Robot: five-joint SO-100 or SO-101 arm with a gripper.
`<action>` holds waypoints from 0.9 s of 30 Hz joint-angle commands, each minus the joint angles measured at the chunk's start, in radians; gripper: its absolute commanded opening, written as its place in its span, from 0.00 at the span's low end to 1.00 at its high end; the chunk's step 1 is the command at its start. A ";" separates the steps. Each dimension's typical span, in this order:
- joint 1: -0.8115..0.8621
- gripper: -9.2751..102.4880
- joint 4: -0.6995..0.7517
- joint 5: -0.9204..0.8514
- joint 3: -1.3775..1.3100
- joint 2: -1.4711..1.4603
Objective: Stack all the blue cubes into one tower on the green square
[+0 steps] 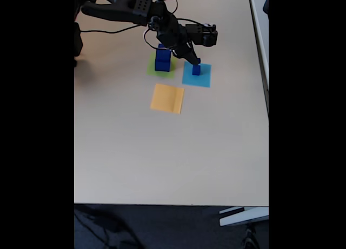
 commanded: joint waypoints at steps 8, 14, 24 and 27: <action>0.077 0.10 -0.160 0.051 0.318 0.192; 0.080 0.09 -0.206 0.067 0.390 0.206; 0.109 0.09 -0.138 0.012 0.364 0.209; 0.129 0.10 -0.121 -0.012 0.379 0.219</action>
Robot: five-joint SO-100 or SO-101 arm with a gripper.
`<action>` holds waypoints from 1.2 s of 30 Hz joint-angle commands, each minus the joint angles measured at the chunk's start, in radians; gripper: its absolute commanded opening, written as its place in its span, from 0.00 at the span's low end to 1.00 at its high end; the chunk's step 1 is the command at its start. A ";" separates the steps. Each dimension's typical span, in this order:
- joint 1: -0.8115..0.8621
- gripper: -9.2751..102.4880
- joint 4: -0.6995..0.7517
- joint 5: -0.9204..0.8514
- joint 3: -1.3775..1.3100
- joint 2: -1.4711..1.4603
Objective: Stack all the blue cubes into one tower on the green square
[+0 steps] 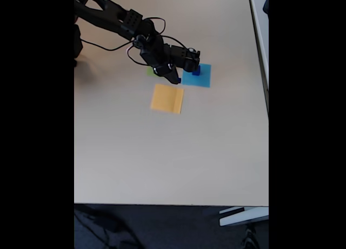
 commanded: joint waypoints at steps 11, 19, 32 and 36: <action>0.080 0.10 -0.074 -0.014 0.137 0.124; 0.098 0.10 -0.117 -0.025 0.135 0.083; 0.077 0.10 -0.193 0.051 0.201 0.029; 0.071 0.10 -0.239 0.063 0.245 0.026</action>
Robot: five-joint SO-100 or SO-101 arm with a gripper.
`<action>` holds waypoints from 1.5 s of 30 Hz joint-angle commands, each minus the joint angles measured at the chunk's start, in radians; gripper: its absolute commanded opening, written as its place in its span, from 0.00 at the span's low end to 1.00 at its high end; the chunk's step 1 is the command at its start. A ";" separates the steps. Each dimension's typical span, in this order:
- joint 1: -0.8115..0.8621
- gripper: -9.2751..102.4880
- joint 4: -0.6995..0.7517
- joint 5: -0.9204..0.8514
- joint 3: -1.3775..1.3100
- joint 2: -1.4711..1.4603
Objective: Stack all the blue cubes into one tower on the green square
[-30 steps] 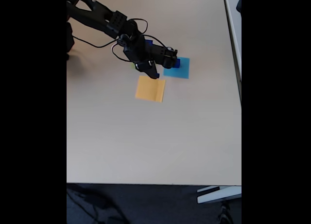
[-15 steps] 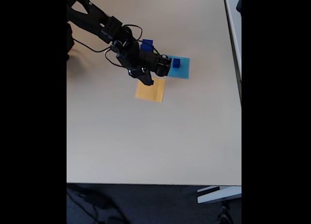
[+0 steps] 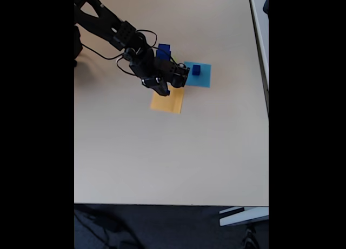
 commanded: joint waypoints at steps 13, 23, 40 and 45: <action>0.002 0.11 -0.055 -0.011 0.025 0.003; 0.021 0.12 -0.058 -0.052 0.011 -0.021; -0.021 0.23 -0.107 -0.044 0.009 0.006; -0.040 0.24 -0.106 -0.029 -0.005 0.040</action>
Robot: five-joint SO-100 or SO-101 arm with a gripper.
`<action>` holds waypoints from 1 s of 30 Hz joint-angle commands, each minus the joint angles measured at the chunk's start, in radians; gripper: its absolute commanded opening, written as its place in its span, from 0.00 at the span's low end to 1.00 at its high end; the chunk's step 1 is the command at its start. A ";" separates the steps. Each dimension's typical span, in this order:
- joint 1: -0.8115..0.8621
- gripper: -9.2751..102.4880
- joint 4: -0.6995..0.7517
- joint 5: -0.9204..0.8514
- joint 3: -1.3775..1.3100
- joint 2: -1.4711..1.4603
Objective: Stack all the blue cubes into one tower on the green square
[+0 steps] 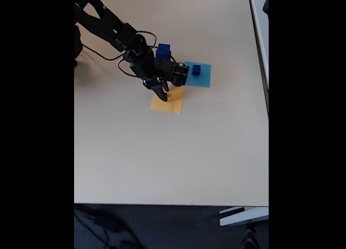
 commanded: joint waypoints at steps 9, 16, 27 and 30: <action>-0.061 0.34 -0.012 0.020 -0.120 0.112; -0.077 0.37 -0.046 0.029 -0.149 0.137; -0.120 0.40 -0.003 0.014 -0.362 0.132; -0.146 0.40 0.037 0.035 -0.471 0.097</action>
